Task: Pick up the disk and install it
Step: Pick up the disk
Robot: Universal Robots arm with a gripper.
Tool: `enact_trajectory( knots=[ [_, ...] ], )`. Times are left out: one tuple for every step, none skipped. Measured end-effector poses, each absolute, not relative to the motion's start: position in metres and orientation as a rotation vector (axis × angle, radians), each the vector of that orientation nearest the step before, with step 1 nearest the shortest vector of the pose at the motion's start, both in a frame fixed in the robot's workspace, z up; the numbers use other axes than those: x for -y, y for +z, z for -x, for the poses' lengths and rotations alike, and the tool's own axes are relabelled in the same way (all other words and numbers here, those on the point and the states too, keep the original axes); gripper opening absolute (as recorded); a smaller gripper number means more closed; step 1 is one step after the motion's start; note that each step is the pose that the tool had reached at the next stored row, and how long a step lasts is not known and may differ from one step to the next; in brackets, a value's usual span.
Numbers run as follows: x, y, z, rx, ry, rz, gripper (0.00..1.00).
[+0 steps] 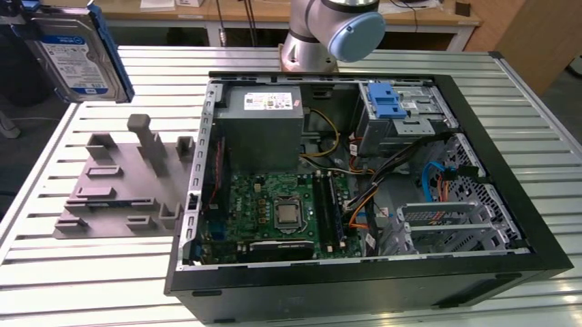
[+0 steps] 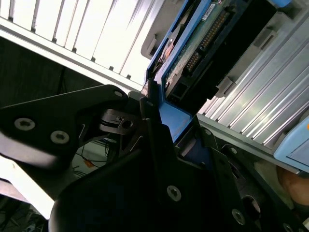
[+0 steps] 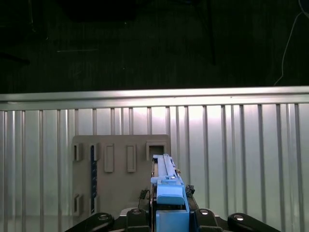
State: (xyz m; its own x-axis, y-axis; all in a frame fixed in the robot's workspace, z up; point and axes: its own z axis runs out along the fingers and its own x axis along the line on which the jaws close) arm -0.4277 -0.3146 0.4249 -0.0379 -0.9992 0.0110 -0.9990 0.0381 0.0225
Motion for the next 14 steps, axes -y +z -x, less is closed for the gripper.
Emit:
enact_trajectory(
  knots=[
    [0.315,0.426,0.428,2.246,-0.013,-2.162,0.36],
    [0.314,0.426,0.428,2.246,-0.013,-2.162,0.36],
    [0.314,0.427,0.428,2.246,-0.013,-2.162,0.36],
    [0.314,0.428,0.428,2.246,-0.013,-2.162,0.36],
    [0.314,0.429,0.428,2.246,-0.013,-2.162,0.36],
    [0.314,0.429,0.428,2.246,-0.013,-2.162,0.36],
    [0.314,0.43,0.428,2.246,-0.013,-2.162,0.36],
    [0.314,0.431,0.428,2.246,-0.013,-2.162,0.36],
    [0.314,0.432,0.428,2.246,-0.013,-2.162,0.36],
    [0.313,0.433,0.428,2.246,-0.013,-2.162,0.36],
    [0.313,0.434,0.428,2.246,-0.013,-2.162,0.36],
    [0.313,0.435,0.428,2.246,-0.013,-2.162,0.36],
    [0.313,0.436,0.428,2.246,-0.013,-2.162,0.36],
    [0.313,0.437,0.428,2.246,-0.013,-2.162,0.36]
  ],
)
